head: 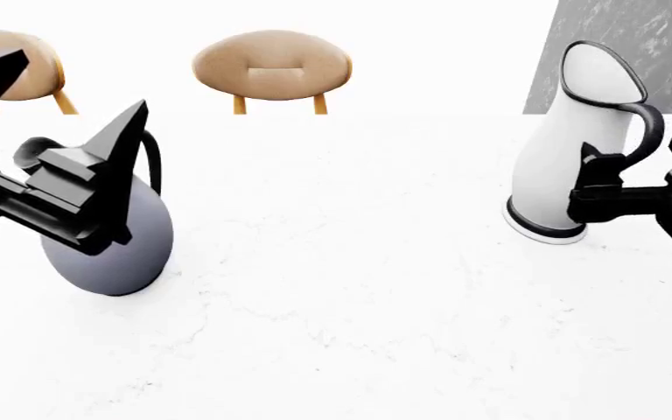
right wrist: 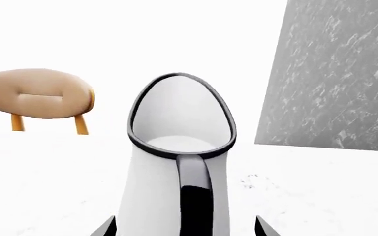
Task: Pick the pitcher and pitcher and place them in the sink. Then turn on the water.
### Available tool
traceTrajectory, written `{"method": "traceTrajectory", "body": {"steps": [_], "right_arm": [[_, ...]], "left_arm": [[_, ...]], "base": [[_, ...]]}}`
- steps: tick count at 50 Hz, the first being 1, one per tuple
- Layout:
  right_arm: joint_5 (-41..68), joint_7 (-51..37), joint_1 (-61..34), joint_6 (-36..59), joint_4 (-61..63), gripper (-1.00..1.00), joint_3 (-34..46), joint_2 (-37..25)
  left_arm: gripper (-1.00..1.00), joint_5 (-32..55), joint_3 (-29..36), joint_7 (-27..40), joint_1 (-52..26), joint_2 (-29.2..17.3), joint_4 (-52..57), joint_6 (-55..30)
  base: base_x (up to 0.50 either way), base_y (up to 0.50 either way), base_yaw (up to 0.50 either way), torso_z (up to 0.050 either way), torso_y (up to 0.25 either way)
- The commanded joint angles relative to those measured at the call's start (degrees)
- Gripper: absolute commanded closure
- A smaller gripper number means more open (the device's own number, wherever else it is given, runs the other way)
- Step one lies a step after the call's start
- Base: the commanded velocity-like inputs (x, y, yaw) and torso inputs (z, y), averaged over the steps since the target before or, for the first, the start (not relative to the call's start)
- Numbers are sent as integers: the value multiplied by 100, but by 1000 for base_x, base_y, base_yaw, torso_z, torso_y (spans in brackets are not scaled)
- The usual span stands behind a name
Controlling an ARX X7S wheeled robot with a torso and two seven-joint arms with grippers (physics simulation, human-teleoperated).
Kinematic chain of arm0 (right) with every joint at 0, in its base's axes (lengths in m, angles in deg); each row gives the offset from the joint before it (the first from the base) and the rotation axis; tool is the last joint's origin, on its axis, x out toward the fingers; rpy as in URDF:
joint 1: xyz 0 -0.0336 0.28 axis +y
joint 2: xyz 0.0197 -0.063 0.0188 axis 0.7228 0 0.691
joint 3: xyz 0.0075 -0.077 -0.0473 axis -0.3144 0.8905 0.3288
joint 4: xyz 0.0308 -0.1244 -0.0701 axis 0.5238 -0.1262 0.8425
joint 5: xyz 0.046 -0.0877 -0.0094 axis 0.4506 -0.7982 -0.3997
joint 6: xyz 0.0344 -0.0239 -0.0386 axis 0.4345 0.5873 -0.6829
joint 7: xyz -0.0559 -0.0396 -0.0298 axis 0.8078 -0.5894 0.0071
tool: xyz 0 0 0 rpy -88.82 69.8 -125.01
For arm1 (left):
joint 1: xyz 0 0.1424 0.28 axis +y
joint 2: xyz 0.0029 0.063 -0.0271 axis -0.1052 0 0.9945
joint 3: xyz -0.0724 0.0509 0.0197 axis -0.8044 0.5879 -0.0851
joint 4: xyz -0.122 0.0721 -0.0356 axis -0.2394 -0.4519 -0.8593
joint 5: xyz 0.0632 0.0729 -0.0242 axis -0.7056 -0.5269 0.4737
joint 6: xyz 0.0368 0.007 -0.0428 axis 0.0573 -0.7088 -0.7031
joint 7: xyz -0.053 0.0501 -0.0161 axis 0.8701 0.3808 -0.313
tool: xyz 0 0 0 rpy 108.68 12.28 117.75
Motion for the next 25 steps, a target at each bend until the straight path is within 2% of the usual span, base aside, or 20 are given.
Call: {"method": "traceTrajectory", "body": {"steps": [1, 8, 9, 25], "right_arm": [[1, -14, -49, 32, -140, -100, 113, 45], [-28, -41, -16, 27, -167, -100, 144, 32], [21, -66, -8, 35, -140, 100, 112, 47], [-41, -3, 33, -105, -137, 100, 143, 49]], "left_arm": [[-100, -76, 3, -53, 57, -8, 13, 38], [-100, -84, 30, -56, 58, -16, 6, 66], [-100, -104, 23, -70, 75, -17, 16, 70], [-100, -104, 42, -31, 121, -64, 14, 150]], "base": [[0, 0, 0, 0, 0], [0, 0, 0, 0, 0], [0, 0, 0, 0, 0], [0, 0, 0, 0, 0]]}}
